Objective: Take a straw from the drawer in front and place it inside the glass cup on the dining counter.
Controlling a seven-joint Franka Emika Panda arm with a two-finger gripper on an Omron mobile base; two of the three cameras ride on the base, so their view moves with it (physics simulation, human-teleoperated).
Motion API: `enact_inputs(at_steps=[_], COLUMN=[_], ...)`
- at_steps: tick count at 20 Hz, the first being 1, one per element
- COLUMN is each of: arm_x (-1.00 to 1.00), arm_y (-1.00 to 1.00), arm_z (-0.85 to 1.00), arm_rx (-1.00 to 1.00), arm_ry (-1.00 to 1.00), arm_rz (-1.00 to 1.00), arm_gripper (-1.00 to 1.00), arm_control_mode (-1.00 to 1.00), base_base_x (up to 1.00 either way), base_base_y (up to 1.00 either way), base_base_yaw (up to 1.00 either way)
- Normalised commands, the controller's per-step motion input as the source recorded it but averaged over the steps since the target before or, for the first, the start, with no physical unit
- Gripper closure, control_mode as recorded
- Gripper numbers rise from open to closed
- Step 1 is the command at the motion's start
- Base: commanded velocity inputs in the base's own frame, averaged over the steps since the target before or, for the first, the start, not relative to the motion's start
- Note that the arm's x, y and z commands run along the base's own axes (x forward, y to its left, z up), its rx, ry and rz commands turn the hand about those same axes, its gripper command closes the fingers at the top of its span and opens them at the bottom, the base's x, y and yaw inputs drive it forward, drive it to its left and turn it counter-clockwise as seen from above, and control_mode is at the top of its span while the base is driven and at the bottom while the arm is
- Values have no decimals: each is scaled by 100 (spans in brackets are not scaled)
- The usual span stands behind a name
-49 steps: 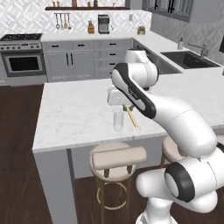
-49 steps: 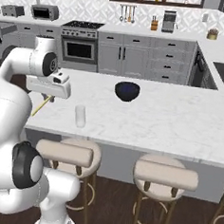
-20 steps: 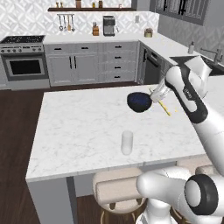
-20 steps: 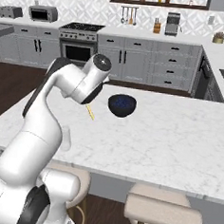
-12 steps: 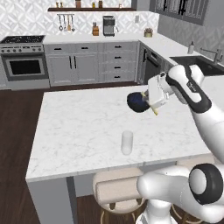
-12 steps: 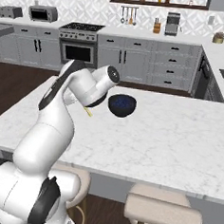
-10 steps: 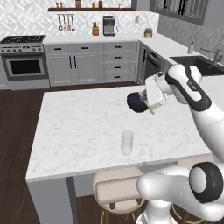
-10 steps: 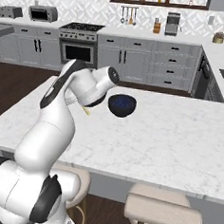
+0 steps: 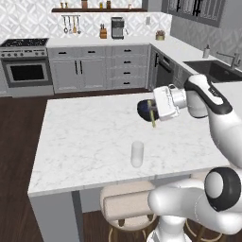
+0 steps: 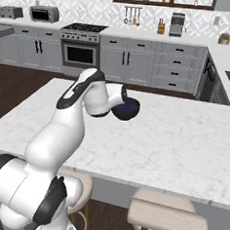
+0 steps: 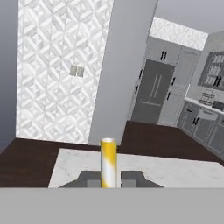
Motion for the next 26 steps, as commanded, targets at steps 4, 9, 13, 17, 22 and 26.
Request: enact_inputs(at_steps=[4, 9, 13, 17, 22, 26], arm_x=[17, 0, 0, 0, 0, 14], arm_y=[14, 32, 21, 4, 12, 15], arm_z=[-33, -25, -3, -10, -19, -16], arm_rx=[14, 2, 0, 3, 8, 10], arm_ry=[24, 24, 21, 12, 8, 4], arm_rz=[1, 0, 0, 0, 3, 6], arm_gripper=[100, 100, 100, 100, 100, 100], arm_control_mode=[-100, -100, -100, -100, -100, -100], base_base_x=[0, 0, 0, 0, 0, 0], base_base_y=[0, 0, 0, 0, 0, 0], base_base_yaw=[0, 0, 0, 0, 0, 0])
